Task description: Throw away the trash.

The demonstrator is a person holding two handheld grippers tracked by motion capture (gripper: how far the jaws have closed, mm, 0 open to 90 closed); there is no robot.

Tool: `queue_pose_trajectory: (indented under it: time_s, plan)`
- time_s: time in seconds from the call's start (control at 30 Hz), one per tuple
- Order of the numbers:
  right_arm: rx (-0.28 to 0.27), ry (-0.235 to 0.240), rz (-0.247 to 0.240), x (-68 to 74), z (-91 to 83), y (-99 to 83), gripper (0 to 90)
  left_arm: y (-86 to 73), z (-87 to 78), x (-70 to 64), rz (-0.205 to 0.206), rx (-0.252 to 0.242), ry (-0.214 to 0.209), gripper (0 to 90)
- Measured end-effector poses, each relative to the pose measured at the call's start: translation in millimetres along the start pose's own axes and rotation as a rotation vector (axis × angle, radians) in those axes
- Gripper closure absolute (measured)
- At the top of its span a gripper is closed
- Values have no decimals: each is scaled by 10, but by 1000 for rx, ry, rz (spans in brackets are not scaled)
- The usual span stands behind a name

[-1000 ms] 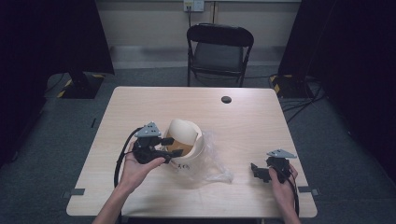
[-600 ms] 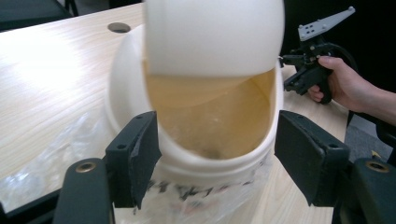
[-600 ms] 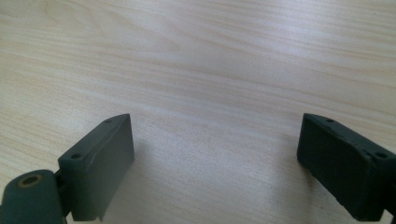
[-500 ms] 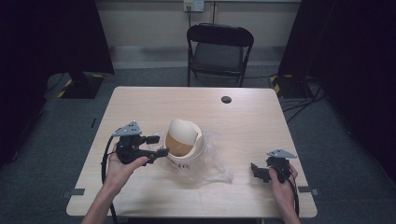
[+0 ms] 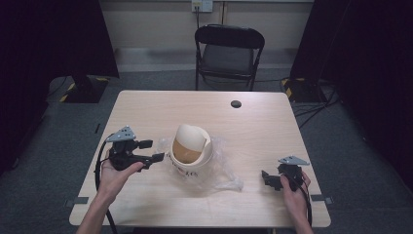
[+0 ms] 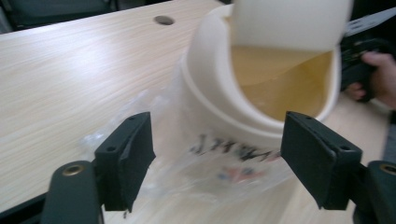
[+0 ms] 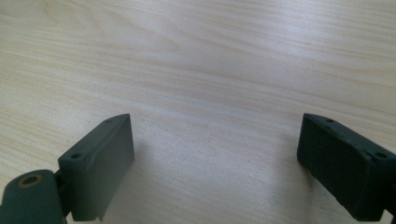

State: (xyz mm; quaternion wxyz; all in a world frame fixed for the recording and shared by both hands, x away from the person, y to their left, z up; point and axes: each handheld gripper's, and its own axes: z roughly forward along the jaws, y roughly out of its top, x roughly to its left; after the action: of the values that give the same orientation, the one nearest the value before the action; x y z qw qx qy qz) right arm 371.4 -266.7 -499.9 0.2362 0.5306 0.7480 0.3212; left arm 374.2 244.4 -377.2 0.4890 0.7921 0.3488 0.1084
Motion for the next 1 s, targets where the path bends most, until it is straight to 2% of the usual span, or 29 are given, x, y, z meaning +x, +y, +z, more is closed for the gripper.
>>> queue_pose_trajectory:
  time_s: [0.17, 0.33, 0.63, 0.93, 1.0]
  plan:
    - [0, 0, 0, 0, 0, 0, 102, -67, -77, 96, -22, -4, 40, 235]
    - [0, 0, 0, 0, 0, 0, 102, -142, -141, 183, -33, 14, 73, 209]
    - [0, 0, 0, 0, 0, 0, 102, -300, -268, 396, -94, 14, 121, 172]
    - [0, 1, 0, 0, 0, 0, 102, -476, -332, 585, -124, 36, 151, 168]
    - [0, 0, 0, 0, 0, 0, 102, -526, -338, 630, -125, 57, 177, 169]
